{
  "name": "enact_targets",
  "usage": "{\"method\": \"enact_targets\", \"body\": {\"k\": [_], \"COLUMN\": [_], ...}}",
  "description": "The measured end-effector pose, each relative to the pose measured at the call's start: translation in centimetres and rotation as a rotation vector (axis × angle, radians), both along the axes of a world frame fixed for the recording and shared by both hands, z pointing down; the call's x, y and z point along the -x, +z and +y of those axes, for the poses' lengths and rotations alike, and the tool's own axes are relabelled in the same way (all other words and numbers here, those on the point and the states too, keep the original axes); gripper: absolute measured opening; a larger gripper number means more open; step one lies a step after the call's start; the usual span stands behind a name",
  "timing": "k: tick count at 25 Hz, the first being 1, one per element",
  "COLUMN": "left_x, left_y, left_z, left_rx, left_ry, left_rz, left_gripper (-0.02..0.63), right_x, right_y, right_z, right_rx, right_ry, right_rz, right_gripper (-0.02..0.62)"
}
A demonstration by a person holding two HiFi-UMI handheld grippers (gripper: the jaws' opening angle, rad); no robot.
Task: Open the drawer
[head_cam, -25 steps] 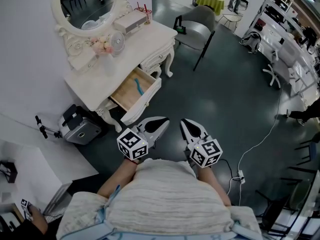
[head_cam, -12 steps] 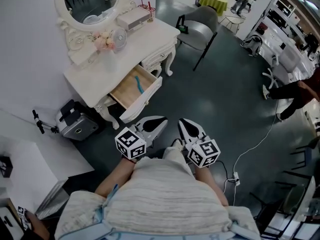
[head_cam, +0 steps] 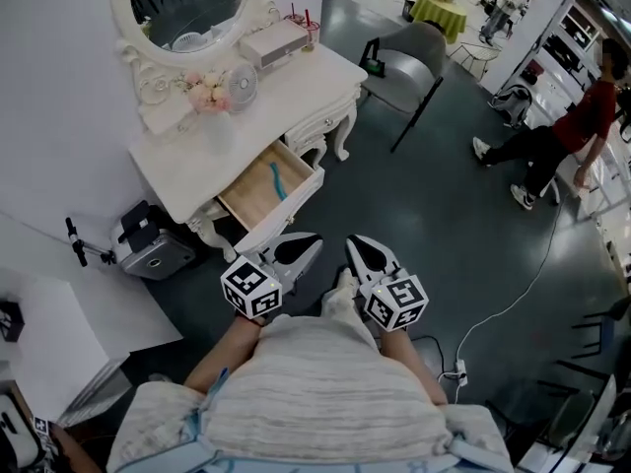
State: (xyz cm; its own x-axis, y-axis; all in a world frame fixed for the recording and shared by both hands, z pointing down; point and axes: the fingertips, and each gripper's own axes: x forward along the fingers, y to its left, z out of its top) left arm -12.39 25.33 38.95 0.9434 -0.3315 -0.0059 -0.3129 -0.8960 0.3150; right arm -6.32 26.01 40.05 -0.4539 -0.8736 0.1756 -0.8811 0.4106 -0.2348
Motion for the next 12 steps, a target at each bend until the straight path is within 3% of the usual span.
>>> {"method": "enact_targets", "body": {"k": [12], "left_x": [-8.7], "left_y": [0.0], "left_z": [-8.7], "left_rx": [0.007], "left_ry": [-0.011], "left_rz": [-0.024], "left_gripper": [0.014], "right_x": [-8.0], "right_y": [-0.6], "right_z": [-9.8], "right_rx": [-0.006], "right_ry": [-0.051], "right_rz": [0.015], "right_gripper": [0.01]}}
